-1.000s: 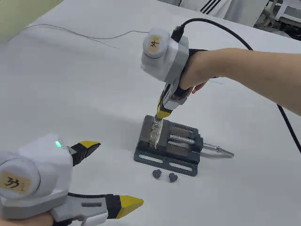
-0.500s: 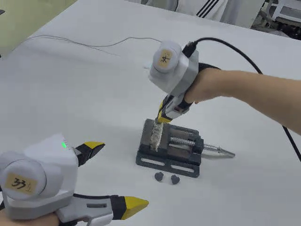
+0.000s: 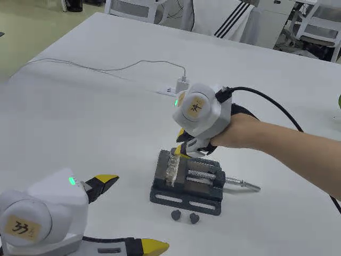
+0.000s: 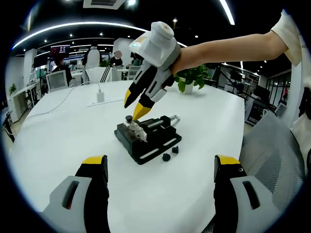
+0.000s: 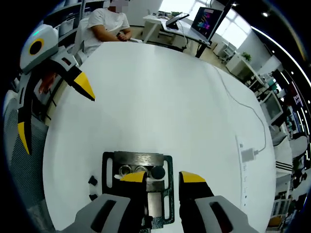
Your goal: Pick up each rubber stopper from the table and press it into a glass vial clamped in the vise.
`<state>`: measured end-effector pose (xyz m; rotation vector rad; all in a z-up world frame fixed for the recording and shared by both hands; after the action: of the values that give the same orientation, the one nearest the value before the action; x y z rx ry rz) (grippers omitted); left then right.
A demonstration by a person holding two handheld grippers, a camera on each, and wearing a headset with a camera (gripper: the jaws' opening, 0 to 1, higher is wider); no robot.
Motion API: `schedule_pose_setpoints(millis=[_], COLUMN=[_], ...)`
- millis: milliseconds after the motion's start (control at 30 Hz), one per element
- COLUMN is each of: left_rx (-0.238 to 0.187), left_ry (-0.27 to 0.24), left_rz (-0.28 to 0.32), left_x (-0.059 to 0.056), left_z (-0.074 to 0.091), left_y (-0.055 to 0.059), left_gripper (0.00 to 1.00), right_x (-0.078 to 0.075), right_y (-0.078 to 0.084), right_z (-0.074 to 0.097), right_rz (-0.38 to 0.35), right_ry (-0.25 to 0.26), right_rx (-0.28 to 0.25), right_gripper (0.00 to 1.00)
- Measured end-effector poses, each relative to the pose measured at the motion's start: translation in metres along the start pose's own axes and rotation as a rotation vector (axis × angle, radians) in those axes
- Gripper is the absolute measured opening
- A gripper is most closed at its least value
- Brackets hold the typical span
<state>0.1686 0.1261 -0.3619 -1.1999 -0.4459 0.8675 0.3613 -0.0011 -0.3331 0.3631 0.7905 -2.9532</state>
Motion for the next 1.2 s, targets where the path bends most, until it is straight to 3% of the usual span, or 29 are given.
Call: schedule_pose_setpoints(millis=[167,267,367,567,700,1000,1200], left_rx=[0.004,0.004,0.005,0.009,0.011,0.019,0.023], left_ry=[0.0,-0.001,0.0,-0.002,-0.002,-0.001,0.001], left_rz=[0.002,0.004,0.005,-0.003,-0.006,-0.006,-0.004], left_x=[-0.001,-0.002,-0.002,0.002,0.003,0.004,0.004], left_z=[0.002,0.003,0.003,0.005,0.005,0.007,0.008], left_y=[0.003,0.004,0.005,0.006,0.005,0.007,0.008], left_gripper=[0.89,0.89,0.89,0.89,0.89,0.89,0.89], right_x=[0.012,0.02,0.031,0.049,0.06,0.086,0.099], right_y=[0.012,0.023,0.035,0.052,0.058,0.077,0.081], right_z=[0.01,0.014,0.018,0.026,0.031,0.031,0.034], right_rz=[-0.128,-0.138,-0.156,-0.226,-0.292,-0.368,-0.439], right_ry=[-0.042,-0.044,-0.043,-0.019,0.009,0.024,0.085], right_rx=[-0.07,-0.073,-0.075,-0.12,-0.174,-0.204,-0.25], right_gripper=[0.39,0.49,0.44,0.45,0.44,0.4,0.38])
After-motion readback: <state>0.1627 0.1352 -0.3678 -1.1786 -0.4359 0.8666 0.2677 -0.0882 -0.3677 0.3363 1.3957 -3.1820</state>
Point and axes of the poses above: the centre of the closed fingertips' face, and the gripper's own axes: z roughly backward along the fingers, x roughly to its left, y roughly out of its underside, the point moved 10 cm from there along z, roughly backward along the fingers, and after that the axes turned 3 degrees about -x, right-handed, at the moved point
